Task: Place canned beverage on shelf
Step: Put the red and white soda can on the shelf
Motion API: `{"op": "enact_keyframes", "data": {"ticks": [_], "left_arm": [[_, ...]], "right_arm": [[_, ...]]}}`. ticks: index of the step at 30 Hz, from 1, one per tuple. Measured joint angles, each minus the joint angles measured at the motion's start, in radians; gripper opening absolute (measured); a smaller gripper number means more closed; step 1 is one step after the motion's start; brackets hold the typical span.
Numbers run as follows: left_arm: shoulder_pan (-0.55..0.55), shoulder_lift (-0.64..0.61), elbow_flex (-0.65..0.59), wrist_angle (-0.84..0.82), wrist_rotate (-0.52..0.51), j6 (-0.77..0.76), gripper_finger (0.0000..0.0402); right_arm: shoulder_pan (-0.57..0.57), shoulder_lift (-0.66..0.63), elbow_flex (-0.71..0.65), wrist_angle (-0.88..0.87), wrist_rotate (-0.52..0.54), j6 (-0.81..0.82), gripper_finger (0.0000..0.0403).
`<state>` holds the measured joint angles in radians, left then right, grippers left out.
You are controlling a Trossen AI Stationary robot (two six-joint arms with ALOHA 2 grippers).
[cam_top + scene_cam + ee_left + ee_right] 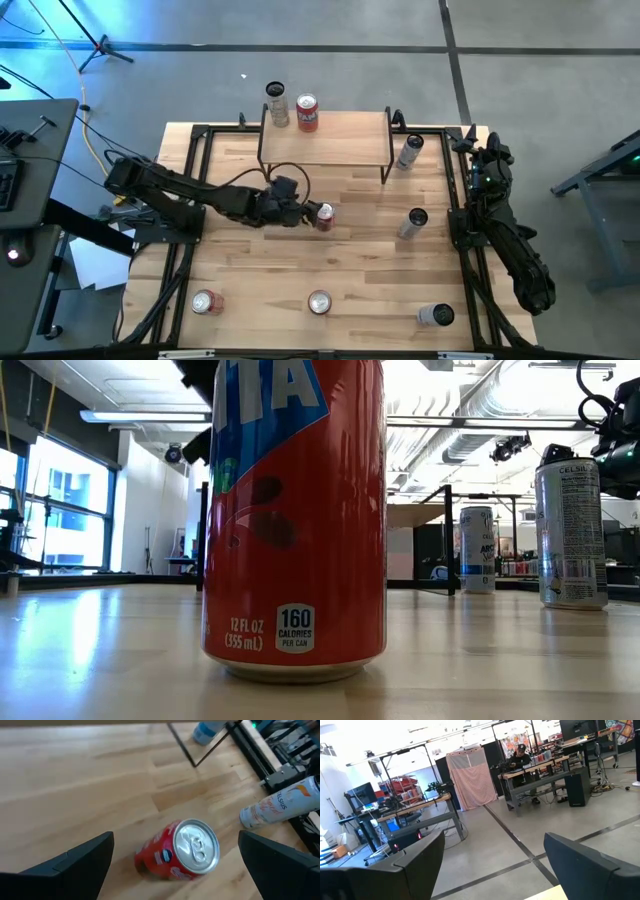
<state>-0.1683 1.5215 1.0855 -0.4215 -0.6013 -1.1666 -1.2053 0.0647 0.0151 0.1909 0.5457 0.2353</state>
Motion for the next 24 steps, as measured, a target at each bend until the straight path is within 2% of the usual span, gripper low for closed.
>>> {"op": "enact_keyframes", "data": {"ticks": [7,11,18,24], "left_arm": [[0.012,0.018,0.112,-0.166,0.082,-0.209,0.0397],[0.014,0.045,0.167,-0.202,0.115,-0.306,0.0397],[0.022,0.136,0.292,-0.246,0.200,-0.401,0.0397],[0.048,0.242,0.424,-0.367,0.274,-0.421,0.0397]], "right_arm": [[0.000,0.000,0.000,0.000,0.000,0.000,0.0328],[0.000,0.000,0.000,0.000,0.000,0.000,0.0328],[0.000,0.000,0.000,-0.001,0.001,0.000,0.0328],[0.000,0.000,0.000,-0.009,0.000,0.000,0.0328]]}}
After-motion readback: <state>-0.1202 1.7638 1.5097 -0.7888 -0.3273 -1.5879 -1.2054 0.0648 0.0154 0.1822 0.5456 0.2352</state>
